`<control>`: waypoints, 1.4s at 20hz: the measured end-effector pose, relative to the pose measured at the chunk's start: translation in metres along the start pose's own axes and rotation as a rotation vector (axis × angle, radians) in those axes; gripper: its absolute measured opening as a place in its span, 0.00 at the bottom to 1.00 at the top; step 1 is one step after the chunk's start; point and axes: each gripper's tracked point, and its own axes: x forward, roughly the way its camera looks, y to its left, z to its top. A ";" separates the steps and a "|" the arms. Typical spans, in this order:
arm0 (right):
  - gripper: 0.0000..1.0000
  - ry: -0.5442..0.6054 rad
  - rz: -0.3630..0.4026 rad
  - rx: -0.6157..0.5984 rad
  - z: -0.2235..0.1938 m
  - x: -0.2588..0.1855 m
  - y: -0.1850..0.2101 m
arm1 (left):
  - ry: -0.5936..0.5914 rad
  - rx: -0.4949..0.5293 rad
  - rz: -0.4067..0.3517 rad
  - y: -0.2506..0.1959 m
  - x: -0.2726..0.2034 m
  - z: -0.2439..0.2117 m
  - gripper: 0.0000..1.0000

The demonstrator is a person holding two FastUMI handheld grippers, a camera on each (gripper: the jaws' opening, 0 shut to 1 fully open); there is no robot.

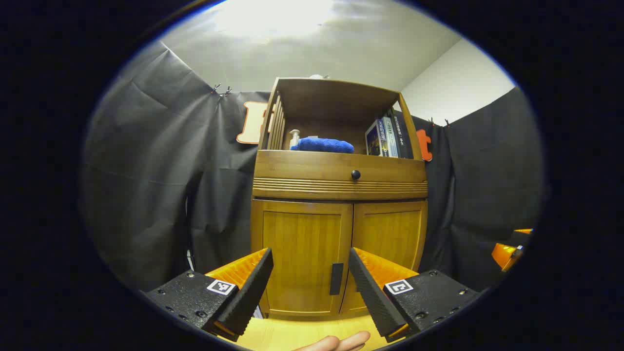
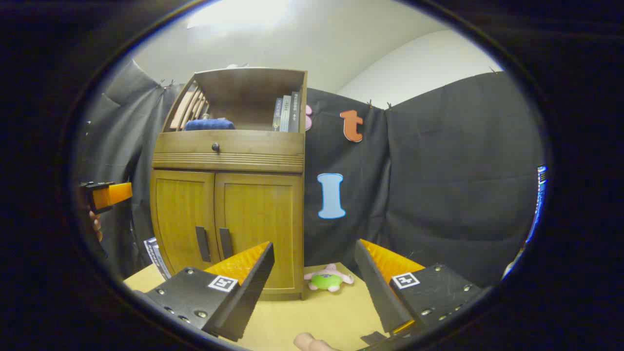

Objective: Open the right door of the double-door shoe cabinet with the right hand, and open the left door with the left hand.

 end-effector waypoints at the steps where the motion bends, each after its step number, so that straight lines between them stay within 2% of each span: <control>1: 0.99 0.002 -0.001 -0.005 -0.001 0.002 0.002 | 0.000 -0.005 0.003 0.003 -0.001 -0.003 0.93; 6: 0.99 -0.020 0.000 0.015 0.004 -0.002 0.013 | 0.040 0.050 -0.018 0.000 -0.004 -0.022 0.92; 10: 0.99 -0.027 0.045 0.010 -0.003 0.004 0.029 | 0.058 0.047 -0.050 -0.008 -0.007 -0.033 0.93; 12: 0.99 -0.021 0.051 -0.003 -0.011 0.009 0.035 | 0.048 0.044 -0.039 -0.005 -0.009 -0.036 0.92; 13: 1.00 -0.016 0.061 0.003 -0.014 0.010 0.040 | 0.042 0.049 -0.036 -0.002 -0.010 -0.038 0.95; 16: 1.00 -0.008 0.107 0.033 -0.017 0.013 0.059 | 0.057 0.031 -0.042 0.000 -0.013 -0.046 0.93; 19: 0.99 0.010 0.111 0.057 -0.021 0.017 0.070 | 0.053 0.077 -0.003 0.015 -0.014 -0.045 0.96; 20: 0.99 0.017 0.114 0.063 -0.024 0.020 0.076 | 0.040 0.081 -0.014 0.016 -0.014 -0.042 0.96; 21: 0.99 0.021 0.118 0.067 -0.028 0.024 0.081 | 0.010 0.075 -0.056 0.007 -0.012 -0.037 0.93; 23: 0.99 0.026 0.125 0.054 -0.035 0.034 0.095 | 0.011 0.091 -0.040 0.013 -0.010 -0.039 0.94; 24: 0.99 0.028 0.129 0.031 -0.039 0.041 0.102 | 0.012 0.096 -0.034 0.017 -0.010 -0.039 0.99; 27: 0.99 0.036 0.142 -0.005 -0.048 0.068 0.127 | 0.039 0.068 -0.022 0.021 -0.004 -0.040 0.98; 28: 0.96 0.040 0.154 -0.002 -0.050 0.077 0.139 | 0.051 0.057 -0.011 0.026 -0.003 -0.041 0.99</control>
